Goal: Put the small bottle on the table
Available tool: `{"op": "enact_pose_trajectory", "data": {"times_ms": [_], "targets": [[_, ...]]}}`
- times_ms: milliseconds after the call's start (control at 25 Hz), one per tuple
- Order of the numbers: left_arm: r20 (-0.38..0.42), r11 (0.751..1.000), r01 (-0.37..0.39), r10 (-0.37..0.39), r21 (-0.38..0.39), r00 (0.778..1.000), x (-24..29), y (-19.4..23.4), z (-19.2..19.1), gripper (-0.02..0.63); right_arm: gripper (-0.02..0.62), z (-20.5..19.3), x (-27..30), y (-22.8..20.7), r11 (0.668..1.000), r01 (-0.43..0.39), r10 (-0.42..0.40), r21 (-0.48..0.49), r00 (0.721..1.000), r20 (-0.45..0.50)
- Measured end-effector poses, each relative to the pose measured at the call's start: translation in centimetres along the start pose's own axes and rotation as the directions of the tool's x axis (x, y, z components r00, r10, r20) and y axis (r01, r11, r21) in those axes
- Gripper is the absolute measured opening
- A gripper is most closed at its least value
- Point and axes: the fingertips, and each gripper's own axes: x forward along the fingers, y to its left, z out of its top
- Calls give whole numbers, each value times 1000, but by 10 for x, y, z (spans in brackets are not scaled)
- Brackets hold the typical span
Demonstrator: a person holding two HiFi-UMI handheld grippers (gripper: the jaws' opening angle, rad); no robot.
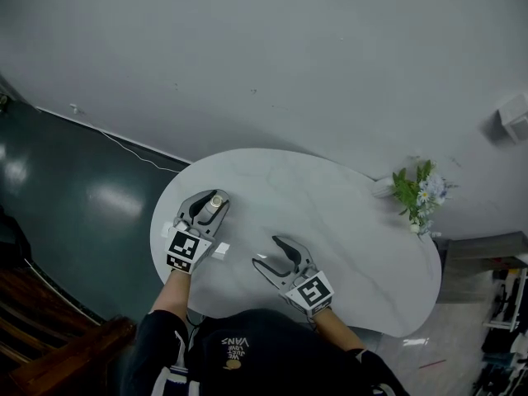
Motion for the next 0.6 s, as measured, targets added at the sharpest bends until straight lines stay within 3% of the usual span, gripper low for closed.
{"op": "enact_pose_trajectory", "data": {"times_ms": [600], "targets": [[-1, 997, -73, 73, -36, 997, 31, 43, -25, 158, 268, -9, -1, -5, 1000, 15, -15, 1, 1000, -15]]}}
